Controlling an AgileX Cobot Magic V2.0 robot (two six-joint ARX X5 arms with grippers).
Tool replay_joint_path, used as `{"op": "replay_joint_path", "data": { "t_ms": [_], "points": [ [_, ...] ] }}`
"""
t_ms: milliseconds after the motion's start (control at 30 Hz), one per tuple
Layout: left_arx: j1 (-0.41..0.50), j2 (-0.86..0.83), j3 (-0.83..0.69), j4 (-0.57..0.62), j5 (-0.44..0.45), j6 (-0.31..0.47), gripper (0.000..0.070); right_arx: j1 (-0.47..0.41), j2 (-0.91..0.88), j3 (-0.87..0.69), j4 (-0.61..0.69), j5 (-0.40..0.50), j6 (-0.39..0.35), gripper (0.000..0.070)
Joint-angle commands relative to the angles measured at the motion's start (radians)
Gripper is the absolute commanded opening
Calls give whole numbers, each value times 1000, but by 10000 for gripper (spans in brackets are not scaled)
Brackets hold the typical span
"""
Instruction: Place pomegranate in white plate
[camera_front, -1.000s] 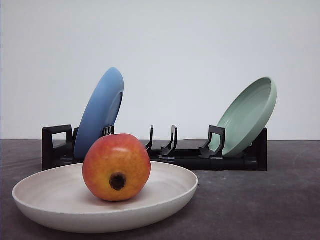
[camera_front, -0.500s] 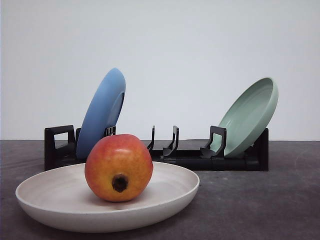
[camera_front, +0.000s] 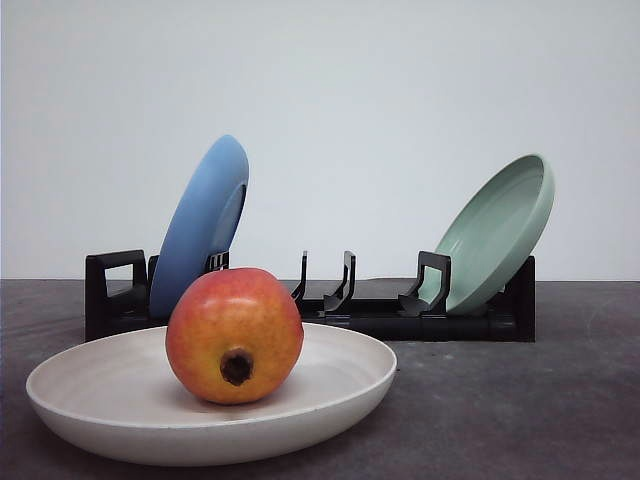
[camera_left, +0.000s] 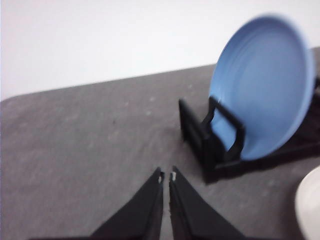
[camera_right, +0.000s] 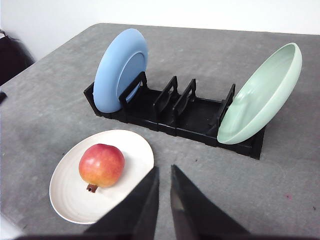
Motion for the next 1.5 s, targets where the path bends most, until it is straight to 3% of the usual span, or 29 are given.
{"op": "replay_joint_path", "data": {
  "t_ms": [0,400,567,833,1467],
  "points": [
    [24,-3,-15,41,18,26,0,10,3,9,11,2,3,39],
    [171,-3,-69,-3,18,19,0,10,3,9,11,2,3,39],
    [174,-3,-69,-3,13,-6,0,10,3,9,11,2,3,39],
    [171,-3,-69,1,15,-120,0,10,3,9,11,2,3,39],
    [171,-3,-69,4,14,-123,0,10,3,9,12,2,3,39]
  ]
}}
